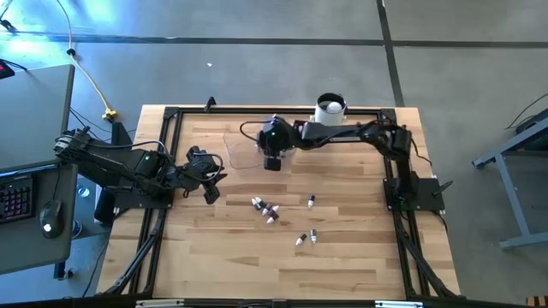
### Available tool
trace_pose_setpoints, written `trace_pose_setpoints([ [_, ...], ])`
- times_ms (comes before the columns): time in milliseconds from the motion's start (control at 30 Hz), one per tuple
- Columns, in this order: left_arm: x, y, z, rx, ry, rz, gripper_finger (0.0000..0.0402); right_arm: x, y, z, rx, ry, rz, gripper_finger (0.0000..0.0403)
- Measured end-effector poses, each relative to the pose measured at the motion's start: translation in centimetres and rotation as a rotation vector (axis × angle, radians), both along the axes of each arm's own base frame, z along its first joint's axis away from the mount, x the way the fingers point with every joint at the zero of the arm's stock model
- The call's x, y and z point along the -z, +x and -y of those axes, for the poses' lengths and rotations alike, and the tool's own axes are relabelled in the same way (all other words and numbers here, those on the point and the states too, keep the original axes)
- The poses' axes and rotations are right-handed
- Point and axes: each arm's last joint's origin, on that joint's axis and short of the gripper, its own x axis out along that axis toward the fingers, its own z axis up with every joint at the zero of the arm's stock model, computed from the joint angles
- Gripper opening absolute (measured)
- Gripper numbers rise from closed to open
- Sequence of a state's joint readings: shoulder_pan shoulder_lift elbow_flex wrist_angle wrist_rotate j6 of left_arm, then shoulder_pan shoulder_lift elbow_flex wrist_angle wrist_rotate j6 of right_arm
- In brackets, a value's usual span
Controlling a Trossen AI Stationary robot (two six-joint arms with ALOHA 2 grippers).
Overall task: Pick & Place food coloring
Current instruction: Put the small red food coloring bottle into the transparent container
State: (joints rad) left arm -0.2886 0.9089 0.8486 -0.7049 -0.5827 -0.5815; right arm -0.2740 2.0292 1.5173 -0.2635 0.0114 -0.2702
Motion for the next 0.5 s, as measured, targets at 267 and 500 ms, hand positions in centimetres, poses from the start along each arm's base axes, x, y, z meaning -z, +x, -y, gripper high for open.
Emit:
trace_pose_setpoints([
  [267, 0.0, 0.0, 0.0, -0.008, 0.007, 0.003, 0.0106, 3.5, -0.8, 1.4, 0.039, 0.05, -0.178, 0.0078],
  [500, 0.0, 0.0, 0.0, -0.009, 0.008, 0.003, 0.0106, 3.8, -1.0, 1.7, 0.059, 0.061, -0.193, 0.0096],
])
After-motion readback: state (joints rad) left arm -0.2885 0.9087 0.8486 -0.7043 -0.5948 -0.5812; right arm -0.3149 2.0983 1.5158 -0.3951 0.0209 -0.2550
